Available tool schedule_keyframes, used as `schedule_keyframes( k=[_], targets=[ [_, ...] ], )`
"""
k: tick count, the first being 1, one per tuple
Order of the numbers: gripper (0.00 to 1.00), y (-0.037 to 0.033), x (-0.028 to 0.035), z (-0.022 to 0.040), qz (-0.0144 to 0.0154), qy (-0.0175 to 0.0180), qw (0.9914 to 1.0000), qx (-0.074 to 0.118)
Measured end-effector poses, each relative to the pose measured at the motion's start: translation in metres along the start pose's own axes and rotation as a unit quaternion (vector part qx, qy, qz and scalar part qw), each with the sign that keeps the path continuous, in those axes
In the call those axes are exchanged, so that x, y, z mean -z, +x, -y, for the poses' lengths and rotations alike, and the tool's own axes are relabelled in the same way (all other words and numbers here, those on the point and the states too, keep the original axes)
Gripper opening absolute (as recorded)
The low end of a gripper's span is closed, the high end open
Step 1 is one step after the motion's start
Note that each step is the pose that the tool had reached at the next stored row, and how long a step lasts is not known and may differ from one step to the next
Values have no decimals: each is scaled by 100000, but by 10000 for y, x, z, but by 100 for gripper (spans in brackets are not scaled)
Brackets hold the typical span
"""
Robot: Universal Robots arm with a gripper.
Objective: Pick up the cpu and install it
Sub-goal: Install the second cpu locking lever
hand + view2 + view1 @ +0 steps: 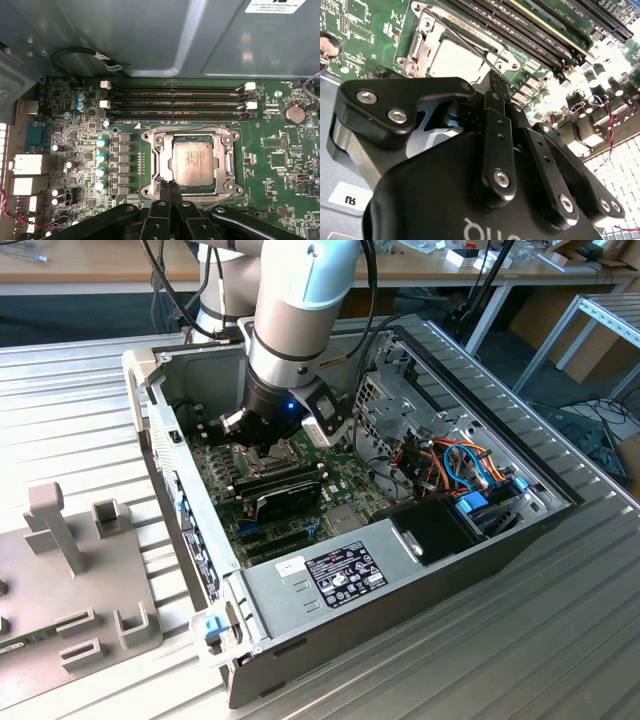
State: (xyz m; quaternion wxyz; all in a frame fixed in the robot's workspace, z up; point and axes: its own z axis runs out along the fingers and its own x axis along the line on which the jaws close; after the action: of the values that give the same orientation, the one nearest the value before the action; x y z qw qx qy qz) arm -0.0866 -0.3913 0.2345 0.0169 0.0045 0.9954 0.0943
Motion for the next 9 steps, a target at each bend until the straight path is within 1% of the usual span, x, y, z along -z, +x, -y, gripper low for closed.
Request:
schedule_keyframes(
  k=[1, 3, 6, 9],
  targets=[
    [11, -2, 0, -1, -1, -4, 100000, -2],
    [11, -29, -3, -9, 2, -8, 100000, -3],
    [11, -111, -11, -38, -24, 1, 100000, -2],
    [11, -221, -20, -62, -78, -5, 100000, -24]
  ],
)
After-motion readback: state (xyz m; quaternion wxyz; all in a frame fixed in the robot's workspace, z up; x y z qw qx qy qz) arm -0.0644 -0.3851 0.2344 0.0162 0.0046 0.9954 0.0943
